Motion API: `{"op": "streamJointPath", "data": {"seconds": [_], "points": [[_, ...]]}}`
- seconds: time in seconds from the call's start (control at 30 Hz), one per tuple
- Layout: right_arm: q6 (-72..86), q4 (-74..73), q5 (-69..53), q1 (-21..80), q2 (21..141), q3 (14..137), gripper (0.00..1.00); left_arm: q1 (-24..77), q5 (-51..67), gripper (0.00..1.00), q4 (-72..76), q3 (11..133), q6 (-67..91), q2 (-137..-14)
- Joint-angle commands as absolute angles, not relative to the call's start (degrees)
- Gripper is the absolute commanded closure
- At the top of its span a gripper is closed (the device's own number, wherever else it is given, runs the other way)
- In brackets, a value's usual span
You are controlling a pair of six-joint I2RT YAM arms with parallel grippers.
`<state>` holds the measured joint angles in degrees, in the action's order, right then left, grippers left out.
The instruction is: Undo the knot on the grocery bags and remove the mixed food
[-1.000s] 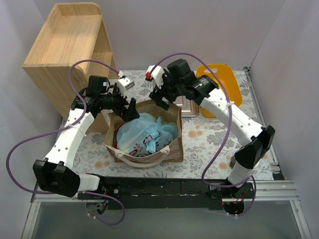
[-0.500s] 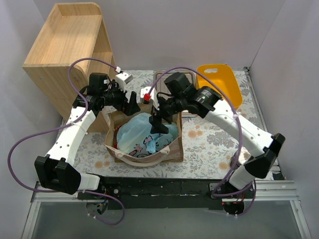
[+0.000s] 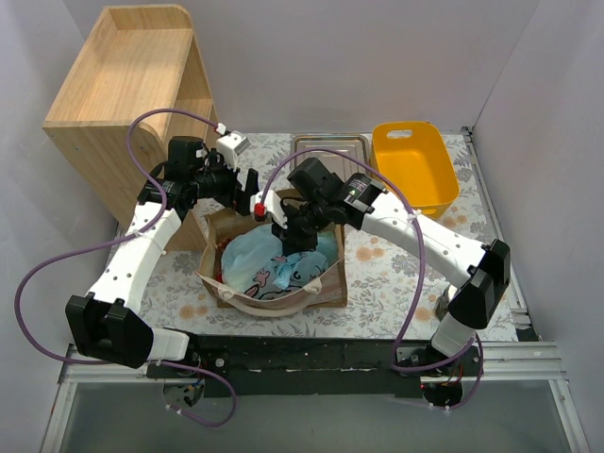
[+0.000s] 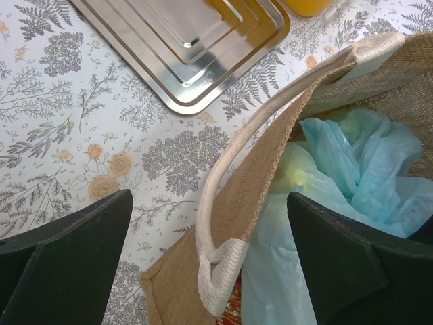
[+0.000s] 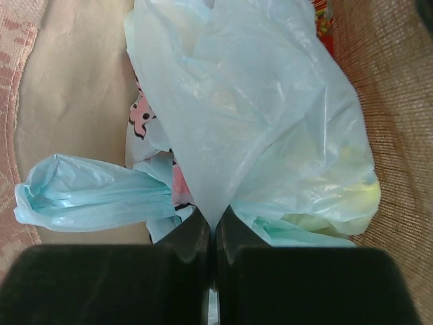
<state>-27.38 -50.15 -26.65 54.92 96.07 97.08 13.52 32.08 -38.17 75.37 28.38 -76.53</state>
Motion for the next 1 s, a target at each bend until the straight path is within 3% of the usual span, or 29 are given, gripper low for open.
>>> {"op": "streamJointPath", "data": {"seconds": [0.0,0.2,0.4,0.73,0.97], "points": [[-31.81,-53.78,-24.88,54.93,93.34,103.08,0.99,13.36,32.52,0.02,-36.65,75.94,29.26,-75.94],[-32.08,-58.97,-23.03,54.23,91.94,119.16,0.99,12.83,32.52,0.02,-35.69,75.15,30.23,-75.76],[-29.88,-49.16,-13.65,54.23,83.33,117.33,0.99,11.78,23.47,0.02,-31.2,75.93,36.21,-76.72],[-35.58,-40.53,1.3,49.4,83.06,131.91,0.99,11.16,25.58,0.02,-31.29,78.4,37.35,-78.92],[-39.28,-29.28,7.11,42.63,79.28,129.38,0.99,11.08,28.12,0.02,-31.9,79.37,37.88,-79.1]]}}
